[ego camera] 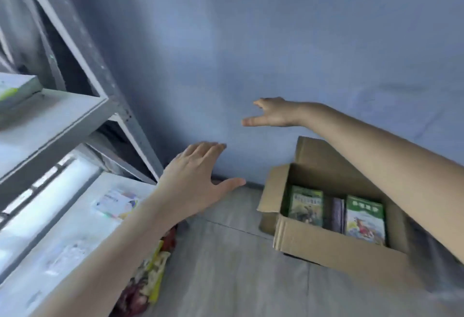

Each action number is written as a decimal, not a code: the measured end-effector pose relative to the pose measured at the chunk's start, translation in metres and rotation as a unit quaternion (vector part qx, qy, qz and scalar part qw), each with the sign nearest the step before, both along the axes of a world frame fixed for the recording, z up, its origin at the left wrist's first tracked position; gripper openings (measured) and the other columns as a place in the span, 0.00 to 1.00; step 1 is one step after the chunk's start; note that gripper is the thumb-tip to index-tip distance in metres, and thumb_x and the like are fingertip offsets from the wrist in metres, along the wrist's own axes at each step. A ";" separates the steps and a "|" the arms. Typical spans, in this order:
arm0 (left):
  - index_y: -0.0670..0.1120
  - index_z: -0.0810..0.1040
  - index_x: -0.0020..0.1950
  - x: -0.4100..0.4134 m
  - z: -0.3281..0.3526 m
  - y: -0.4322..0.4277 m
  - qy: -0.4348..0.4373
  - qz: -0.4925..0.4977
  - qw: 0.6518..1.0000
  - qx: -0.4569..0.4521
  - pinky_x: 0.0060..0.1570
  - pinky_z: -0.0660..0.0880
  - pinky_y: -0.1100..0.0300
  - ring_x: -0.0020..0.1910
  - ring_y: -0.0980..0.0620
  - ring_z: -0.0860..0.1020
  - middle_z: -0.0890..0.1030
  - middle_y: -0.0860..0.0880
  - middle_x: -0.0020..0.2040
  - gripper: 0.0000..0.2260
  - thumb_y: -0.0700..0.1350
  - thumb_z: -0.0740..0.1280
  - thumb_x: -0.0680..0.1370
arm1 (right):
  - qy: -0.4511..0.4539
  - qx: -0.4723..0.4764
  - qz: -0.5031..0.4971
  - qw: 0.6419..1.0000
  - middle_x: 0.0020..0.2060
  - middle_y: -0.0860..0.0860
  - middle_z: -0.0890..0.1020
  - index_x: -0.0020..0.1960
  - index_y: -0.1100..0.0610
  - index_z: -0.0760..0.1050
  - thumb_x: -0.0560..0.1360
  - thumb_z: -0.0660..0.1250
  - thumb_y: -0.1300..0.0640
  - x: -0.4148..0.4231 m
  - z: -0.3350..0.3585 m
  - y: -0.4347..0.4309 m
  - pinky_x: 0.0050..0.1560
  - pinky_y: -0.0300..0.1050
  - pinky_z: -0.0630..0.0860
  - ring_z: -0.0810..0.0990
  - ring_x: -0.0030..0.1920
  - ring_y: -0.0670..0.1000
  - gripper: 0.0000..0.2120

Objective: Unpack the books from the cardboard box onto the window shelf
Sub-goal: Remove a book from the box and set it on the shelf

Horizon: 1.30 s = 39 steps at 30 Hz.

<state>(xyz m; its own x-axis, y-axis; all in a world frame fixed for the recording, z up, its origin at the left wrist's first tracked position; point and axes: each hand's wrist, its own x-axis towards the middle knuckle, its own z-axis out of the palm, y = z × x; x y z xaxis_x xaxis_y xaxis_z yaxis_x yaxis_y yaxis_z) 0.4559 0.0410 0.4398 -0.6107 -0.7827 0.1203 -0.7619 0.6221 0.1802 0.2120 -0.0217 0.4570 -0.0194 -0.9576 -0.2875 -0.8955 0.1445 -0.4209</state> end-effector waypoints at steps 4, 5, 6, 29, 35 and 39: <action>0.53 0.63 0.73 -0.084 -0.036 -0.005 -0.021 -0.068 0.997 0.024 0.69 0.60 0.58 0.73 0.55 0.60 0.66 0.55 0.73 0.37 0.72 0.55 0.70 | -0.018 0.028 -0.057 0.998 0.76 0.55 0.58 0.77 0.58 0.52 0.72 0.61 0.33 -0.095 -0.040 0.026 0.73 0.51 0.58 0.57 0.75 0.56 0.44; 0.53 0.62 0.74 -0.104 -0.047 -0.009 -0.030 -0.082 0.996 0.032 0.70 0.59 0.57 0.73 0.54 0.60 0.66 0.54 0.74 0.37 0.72 0.56 0.70 | -0.022 0.037 -0.070 0.997 0.76 0.55 0.58 0.76 0.58 0.52 0.72 0.61 0.34 -0.117 -0.054 0.031 0.73 0.50 0.58 0.56 0.75 0.56 0.43; 0.52 0.62 0.74 -0.124 -0.060 -0.014 -0.038 -0.094 0.994 0.042 0.70 0.58 0.57 0.74 0.54 0.60 0.65 0.54 0.74 0.37 0.71 0.56 0.70 | -0.025 0.050 -0.085 0.995 0.76 0.55 0.58 0.77 0.58 0.52 0.72 0.61 0.34 -0.137 -0.070 0.034 0.73 0.49 0.57 0.56 0.75 0.56 0.43; 0.47 0.65 0.71 -0.507 -0.454 -0.019 -0.274 -0.248 0.907 0.203 0.69 0.61 0.49 0.71 0.45 0.63 0.70 0.47 0.70 0.30 0.65 0.56 0.76 | -0.221 0.209 -0.448 0.841 0.73 0.54 0.66 0.74 0.56 0.60 0.75 0.61 0.38 -0.457 -0.473 0.158 0.58 0.34 0.73 0.76 0.59 0.46 0.34; 0.45 0.66 0.69 -0.527 -0.573 0.003 -0.301 -0.176 0.905 0.243 0.59 0.70 0.52 0.66 0.46 0.69 0.73 0.46 0.66 0.30 0.65 0.55 0.76 | -0.183 0.150 -0.500 0.833 0.69 0.53 0.69 0.71 0.53 0.63 0.74 0.61 0.38 -0.456 -0.585 0.181 0.64 0.57 0.71 0.72 0.65 0.56 0.31; 0.46 0.66 0.67 -0.532 -0.609 0.022 -0.273 -0.134 0.899 0.317 0.53 0.73 0.52 0.63 0.45 0.72 0.74 0.46 0.63 0.28 0.64 0.56 0.77 | -0.183 0.135 -0.522 0.822 0.69 0.55 0.68 0.73 0.56 0.60 0.76 0.62 0.43 -0.447 -0.624 0.194 0.67 0.54 0.67 0.66 0.69 0.55 0.31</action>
<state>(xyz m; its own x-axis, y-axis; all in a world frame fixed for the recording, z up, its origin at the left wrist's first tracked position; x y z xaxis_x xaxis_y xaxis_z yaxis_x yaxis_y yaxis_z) -0.0766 0.0635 -0.1696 -0.6208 -0.4043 -0.6717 -0.6820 0.7011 0.2083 -0.2352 0.1721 -0.1669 -0.6543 -0.3754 -0.6565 -0.0452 0.8860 -0.4615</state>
